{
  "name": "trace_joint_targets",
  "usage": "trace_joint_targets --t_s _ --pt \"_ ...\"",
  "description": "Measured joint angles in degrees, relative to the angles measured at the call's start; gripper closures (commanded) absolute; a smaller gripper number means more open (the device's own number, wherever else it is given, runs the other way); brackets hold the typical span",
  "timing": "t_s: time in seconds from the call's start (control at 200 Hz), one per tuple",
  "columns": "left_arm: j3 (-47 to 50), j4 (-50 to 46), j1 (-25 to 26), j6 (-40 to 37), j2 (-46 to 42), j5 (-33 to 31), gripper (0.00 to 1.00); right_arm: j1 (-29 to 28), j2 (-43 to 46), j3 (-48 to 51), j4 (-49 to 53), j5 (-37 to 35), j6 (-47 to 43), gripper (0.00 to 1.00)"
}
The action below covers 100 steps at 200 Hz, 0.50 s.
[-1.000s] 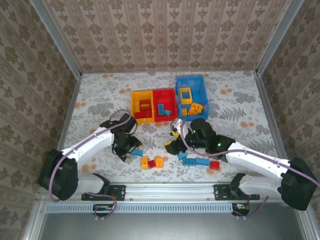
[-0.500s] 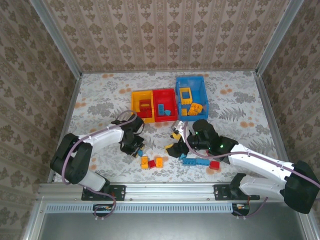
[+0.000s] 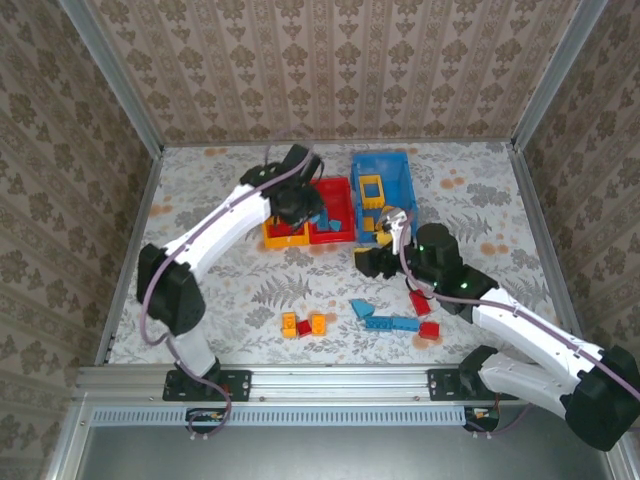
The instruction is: Sort the legos into containers by color
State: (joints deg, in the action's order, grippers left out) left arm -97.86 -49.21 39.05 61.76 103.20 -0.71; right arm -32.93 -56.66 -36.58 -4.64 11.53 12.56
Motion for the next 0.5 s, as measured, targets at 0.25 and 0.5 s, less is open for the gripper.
trace_joint_targets --t_s 0.25,0.5 --pt "-22.14 -2.21 -1.22 -11.56 21.11 1.62 0.94 3.21 -1.22 -2.32 0.07 -2.21 3.41 0.28" --pt "-29.20 -3.43 -2.82 -16.76 33.16 4.26 0.88 3.21 -1.60 -3.28 0.11 -2.23 5.11 0.28"
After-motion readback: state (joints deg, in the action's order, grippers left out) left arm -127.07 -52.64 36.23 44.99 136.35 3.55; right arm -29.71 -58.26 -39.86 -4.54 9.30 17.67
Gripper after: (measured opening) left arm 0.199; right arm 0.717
